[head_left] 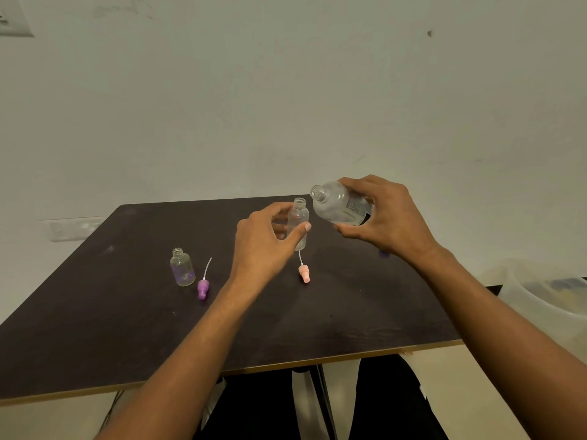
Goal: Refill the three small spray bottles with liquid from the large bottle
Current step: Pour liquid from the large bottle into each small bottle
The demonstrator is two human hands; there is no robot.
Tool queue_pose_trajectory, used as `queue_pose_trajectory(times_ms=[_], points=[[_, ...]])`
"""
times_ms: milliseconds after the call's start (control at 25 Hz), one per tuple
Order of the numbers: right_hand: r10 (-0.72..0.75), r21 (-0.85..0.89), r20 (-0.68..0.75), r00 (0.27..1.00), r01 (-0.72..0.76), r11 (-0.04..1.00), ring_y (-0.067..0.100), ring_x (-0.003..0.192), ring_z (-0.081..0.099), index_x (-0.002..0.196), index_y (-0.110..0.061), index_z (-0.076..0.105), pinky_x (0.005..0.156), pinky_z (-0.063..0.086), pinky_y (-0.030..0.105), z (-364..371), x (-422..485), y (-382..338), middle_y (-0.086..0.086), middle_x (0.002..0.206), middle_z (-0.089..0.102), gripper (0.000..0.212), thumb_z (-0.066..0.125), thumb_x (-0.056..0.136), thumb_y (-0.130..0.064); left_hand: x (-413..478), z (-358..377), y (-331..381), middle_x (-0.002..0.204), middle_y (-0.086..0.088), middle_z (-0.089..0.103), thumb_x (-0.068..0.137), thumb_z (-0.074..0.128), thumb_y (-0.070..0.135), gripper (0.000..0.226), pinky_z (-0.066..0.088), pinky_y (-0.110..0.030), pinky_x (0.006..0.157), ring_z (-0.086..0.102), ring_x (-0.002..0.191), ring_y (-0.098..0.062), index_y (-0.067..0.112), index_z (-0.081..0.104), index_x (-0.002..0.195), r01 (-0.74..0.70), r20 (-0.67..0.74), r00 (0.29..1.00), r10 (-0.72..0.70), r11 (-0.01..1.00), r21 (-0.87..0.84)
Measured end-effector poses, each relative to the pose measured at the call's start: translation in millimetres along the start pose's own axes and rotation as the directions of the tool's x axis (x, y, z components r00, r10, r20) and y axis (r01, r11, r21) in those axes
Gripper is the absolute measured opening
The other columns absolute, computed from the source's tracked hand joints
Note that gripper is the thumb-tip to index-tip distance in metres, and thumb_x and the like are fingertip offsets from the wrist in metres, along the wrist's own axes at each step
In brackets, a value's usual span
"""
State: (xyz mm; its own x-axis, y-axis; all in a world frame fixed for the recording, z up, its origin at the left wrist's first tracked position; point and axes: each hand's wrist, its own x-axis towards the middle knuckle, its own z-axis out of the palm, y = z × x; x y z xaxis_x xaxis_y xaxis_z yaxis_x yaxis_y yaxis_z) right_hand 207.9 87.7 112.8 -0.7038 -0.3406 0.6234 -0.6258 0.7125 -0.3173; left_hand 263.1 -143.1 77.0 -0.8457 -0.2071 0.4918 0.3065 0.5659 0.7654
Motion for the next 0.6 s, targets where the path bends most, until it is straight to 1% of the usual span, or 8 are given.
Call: queue_pose_trajectory(times_ms=[80,200,280,360,440,480,520,600], points=[[-0.029,-0.016,0.004,1.000,0.029,0.999,0.008,0.099,0.062,0.137,-0.032,0.066,0.062,0.049,0.010,0.9,0.8,-0.5,-0.010,0.114,0.066,0.071,0.088,0.070,-0.037,-0.9,0.8,-0.7,0.101,0.015,0.078,0.083,0.085,0.042,0.043,0.062,-0.032,0.089,0.073,0.083,0.004,0.030,0.073,0.122,0.000,0.000,1.000,0.000,1.000,-0.001],[-0.025,-0.023,0.021,0.999,0.026,0.999,0.009,0.101,0.063,0.138,-0.035,0.064,0.062,0.053,0.021,1.7,1.4,0.2,-0.011,0.119,0.065,0.072,0.087,0.070,-0.036,-2.5,2.0,-0.1,0.100,0.016,0.077,0.082,0.085,0.041,0.043,0.062,-0.032,0.090,0.072,0.083,0.006,0.031,0.073,0.123,0.005,0.004,1.000,-0.005,1.000,0.007],[-0.026,-0.034,0.028,0.999,0.027,0.999,0.011,0.105,0.063,0.139,-0.037,0.063,0.075,0.061,0.034,2.3,1.4,-0.5,-0.012,0.120,0.064,0.073,0.086,0.070,-0.037,-3.9,2.4,0.3,0.100,0.017,0.077,0.082,0.085,0.042,0.044,0.062,-0.032,0.090,0.072,0.084,0.006,0.032,0.073,0.123,0.014,0.007,1.000,-0.015,1.000,0.011],[-0.028,-0.039,0.036,0.999,0.030,0.999,0.012,0.106,0.063,0.140,-0.038,0.061,0.081,0.061,0.039,2.5,1.0,-0.9,-0.012,0.122,0.063,0.075,0.085,0.069,-0.037,-5.2,3.1,-0.2,0.096,0.019,0.076,0.082,0.086,0.043,0.043,0.062,-0.033,0.089,0.072,0.084,0.006,0.033,0.073,0.123,0.021,0.012,1.000,-0.022,1.000,0.008],[-0.023,-0.050,0.052,0.998,0.025,0.998,0.011,0.106,0.062,0.142,-0.039,0.060,0.066,0.057,0.029,2.7,0.7,0.2,-0.012,0.124,0.061,0.075,0.086,0.071,-0.036,-6.3,3.9,-0.9,0.090,0.024,0.073,0.082,0.086,0.042,0.043,0.062,-0.033,0.089,0.072,0.083,0.007,0.033,0.074,0.122,0.026,0.017,1.000,-0.026,1.000,0.008],[-0.023,-0.064,0.060,0.998,0.027,0.998,0.011,0.105,0.061,0.143,-0.039,0.060,0.057,0.049,0.020,2.4,0.4,0.7,-0.012,0.125,0.060,0.076,0.086,0.072,-0.035,-6.7,4.4,-1.5,0.087,0.026,0.071,0.082,0.086,0.042,0.043,0.062,-0.032,0.089,0.072,0.083,0.007,0.033,0.074,0.122,0.025,0.020,0.999,-0.026,1.000,0.009],[-0.025,-0.080,0.067,0.997,0.030,0.996,0.011,0.105,0.060,0.144,-0.039,0.059,0.053,0.040,0.014,2.1,0.0,1.1,-0.012,0.125,0.059,0.076,0.087,0.073,-0.034,-6.9,4.9,-2.1,0.086,0.026,0.070,0.082,0.086,0.042,0.043,0.062,-0.032,0.088,0.072,0.083,0.007,0.032,0.074,0.122,0.026,0.021,0.999,-0.026,1.000,0.010],[-0.024,-0.101,0.074,0.997,0.031,0.994,0.011,0.105,0.059,0.145,-0.039,0.058,0.051,0.032,0.010,1.4,-0.2,1.2,-0.012,0.126,0.058,0.077,0.087,0.073,-0.034,-7.1,5.7,-3.1,0.088,0.025,0.071,0.082,0.086,0.043,0.044,0.063,-0.031,0.088,0.072,0.084,0.007,0.032,0.074,0.123,0.025,0.023,0.999,-0.026,1.000,0.011]])
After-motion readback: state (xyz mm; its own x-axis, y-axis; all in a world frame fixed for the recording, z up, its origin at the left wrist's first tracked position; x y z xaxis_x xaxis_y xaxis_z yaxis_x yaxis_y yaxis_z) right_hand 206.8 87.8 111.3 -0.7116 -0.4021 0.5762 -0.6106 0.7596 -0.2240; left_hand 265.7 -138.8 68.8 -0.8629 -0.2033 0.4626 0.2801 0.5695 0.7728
